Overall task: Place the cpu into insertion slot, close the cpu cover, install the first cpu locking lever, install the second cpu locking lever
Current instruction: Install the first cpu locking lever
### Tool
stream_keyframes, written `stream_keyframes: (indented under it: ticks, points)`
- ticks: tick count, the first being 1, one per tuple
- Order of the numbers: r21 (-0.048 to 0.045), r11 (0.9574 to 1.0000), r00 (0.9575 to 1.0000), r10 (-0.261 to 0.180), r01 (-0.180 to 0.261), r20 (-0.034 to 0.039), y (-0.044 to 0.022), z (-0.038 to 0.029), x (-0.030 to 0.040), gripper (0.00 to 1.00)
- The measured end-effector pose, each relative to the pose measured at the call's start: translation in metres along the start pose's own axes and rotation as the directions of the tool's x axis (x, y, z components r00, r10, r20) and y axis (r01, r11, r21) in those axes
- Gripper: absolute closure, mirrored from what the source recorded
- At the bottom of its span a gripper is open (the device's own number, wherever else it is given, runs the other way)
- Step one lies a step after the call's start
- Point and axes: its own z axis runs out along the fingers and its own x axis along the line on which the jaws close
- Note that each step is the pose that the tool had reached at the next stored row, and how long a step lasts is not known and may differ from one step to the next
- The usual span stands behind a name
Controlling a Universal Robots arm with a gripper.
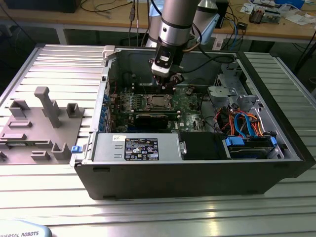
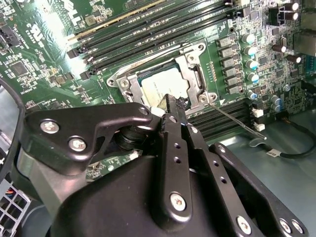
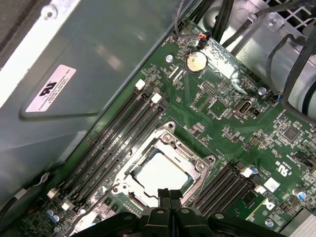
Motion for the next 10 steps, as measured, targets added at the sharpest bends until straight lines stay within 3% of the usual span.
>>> stream_keyframes:
  ticks: [10]
  points:
    - [0.0024,0.9989,0.9989,-0.046,0.046,0.003,0.0,0.0,0.0,0.89]
